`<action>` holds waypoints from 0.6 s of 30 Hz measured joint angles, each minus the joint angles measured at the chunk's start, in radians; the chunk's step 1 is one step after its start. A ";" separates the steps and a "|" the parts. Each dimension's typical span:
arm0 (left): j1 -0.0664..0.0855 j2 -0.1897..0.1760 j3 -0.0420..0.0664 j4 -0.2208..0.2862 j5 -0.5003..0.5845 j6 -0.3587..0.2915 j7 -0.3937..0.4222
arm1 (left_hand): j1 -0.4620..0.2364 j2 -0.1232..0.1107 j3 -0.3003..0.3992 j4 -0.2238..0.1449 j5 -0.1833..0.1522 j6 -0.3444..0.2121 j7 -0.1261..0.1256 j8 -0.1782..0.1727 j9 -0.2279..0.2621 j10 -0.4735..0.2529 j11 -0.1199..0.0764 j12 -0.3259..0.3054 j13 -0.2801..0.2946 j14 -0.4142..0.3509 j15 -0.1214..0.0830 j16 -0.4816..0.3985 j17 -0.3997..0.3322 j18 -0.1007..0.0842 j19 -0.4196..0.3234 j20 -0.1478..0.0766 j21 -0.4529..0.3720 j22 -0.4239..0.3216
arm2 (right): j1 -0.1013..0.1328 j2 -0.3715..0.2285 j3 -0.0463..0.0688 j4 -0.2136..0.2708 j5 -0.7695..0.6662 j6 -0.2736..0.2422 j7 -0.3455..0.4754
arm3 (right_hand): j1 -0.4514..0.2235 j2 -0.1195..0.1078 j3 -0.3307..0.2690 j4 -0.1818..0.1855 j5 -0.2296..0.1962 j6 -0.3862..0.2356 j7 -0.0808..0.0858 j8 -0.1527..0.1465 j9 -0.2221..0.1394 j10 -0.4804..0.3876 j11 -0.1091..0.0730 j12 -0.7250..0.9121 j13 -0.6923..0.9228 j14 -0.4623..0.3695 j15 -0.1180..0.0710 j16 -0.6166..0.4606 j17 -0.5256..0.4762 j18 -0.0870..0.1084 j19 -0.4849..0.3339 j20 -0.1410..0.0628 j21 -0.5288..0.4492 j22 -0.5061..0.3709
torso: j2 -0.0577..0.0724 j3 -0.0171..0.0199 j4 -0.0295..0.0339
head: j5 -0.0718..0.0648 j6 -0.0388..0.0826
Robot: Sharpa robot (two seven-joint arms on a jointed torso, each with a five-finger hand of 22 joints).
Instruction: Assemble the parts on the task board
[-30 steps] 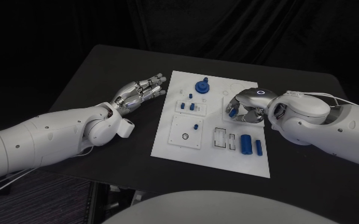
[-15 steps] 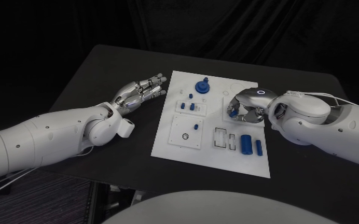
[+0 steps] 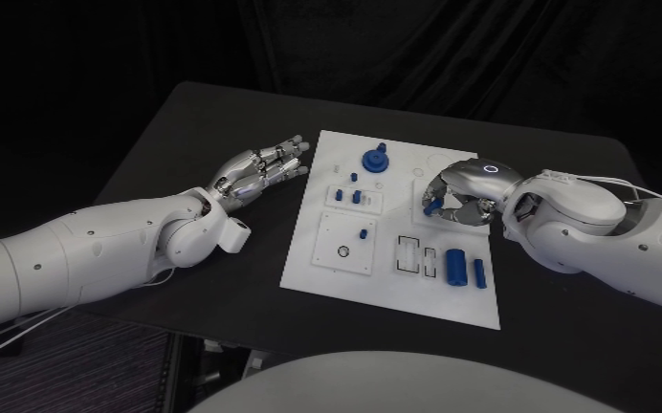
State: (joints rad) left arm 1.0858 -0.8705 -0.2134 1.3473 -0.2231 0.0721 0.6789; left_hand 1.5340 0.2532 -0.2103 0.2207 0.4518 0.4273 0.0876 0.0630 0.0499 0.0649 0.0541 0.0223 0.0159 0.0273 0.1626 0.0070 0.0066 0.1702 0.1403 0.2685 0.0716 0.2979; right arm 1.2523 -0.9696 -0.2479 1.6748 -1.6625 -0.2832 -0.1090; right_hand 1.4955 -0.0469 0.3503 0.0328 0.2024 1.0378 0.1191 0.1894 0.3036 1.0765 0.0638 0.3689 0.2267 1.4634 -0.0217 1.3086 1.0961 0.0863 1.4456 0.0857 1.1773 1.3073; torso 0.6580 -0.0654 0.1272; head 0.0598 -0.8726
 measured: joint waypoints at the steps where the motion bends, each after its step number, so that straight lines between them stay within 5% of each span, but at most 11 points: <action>1: 0.000 -0.001 0.000 0.000 0.000 0.000 0.000 | 0.000 0.000 0.000 0.000 0.000 0.000 0.000 0.000 0.000 0.000 0.000 0.000 0.000 0.000 0.000 0.000 0.000 0.000 0.000 0.000 0.000 0.000 | 0.001 -0.007 0.000 0.012 -0.002 -0.008 0.001 | 0.001 0.001 0.000 0.000 -0.003 0.000 0.000 0.000 0.000 0.000 0.000 0.000 0.000 0.000 0.000 0.000 0.000 0.000 0.000 0.000 0.000 0.000 | 0.000 0.0000 0.0000 | 0.001 0.000; 11: 0.000 -0.001 0.000 0.000 0.000 0.000 0.000 | 0.000 0.000 0.000 0.000 0.000 0.000 0.000 0.000 0.001 0.003 0.003 0.000 0.000 0.000 0.000 0.000 0.000 0.000 0.000 0.000 0.000 0.000 | 0.043 -0.043 0.001 0.147 -0.016 -0.033 0.000 | 0.006 -0.004 0.000 0.000 -0.007 0.000 0.000 0.000 0.000 0.000 0.000 -0.004 0.000 0.000 0.000 0.001 0.000 0.000 0.000 0.000 0.001 0.001 | 0.000 0.0007 -0.0003 | 0.010 0.000; 18: 0.000 0.004 0.000 -0.002 0.000 0.000 0.000 | 0.000 0.000 0.000 0.000 0.000 0.000 0.000 0.000 0.001 0.003 0.003 0.000 0.000 0.000 0.000 0.000 0.000 0.000 0.000 0.000 0.000 -0.004 | 0.050 0.032 0.000 0.217 -0.044 0.008 0.000 | 0.008 -0.008 0.002 -0.010 -0.007 0.000 0.000 0.000 0.015 0.005 0.005 -0.008 -0.001 0.000 0.000 0.020 0.031 0.000 0.000 0.000 0.030 0.001 | -0.001 0.0007 0.0000 | 0.022 0.000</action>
State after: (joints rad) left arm 1.0853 -0.8661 -0.2133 1.3450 -0.2230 0.0722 0.6790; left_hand 1.5340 0.2532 -0.2104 0.2207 0.4518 0.4273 0.0876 0.0630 0.0507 0.0680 0.0571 0.0222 0.0158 0.0273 0.1625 0.0070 0.0066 0.1701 0.1402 0.2685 0.0716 0.2936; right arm 1.3023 -0.9372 -0.2474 1.8914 -1.7069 -0.2756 -0.1087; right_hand 1.5040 -0.0545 0.3518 0.0231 0.1955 1.0379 0.1193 0.1896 0.3188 1.0817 0.0690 0.3608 0.2258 1.4635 -0.0216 1.3287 1.1268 0.0864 1.4456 0.0857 1.2071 1.3080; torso 0.6570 -0.0647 0.1272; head 0.0821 -0.8726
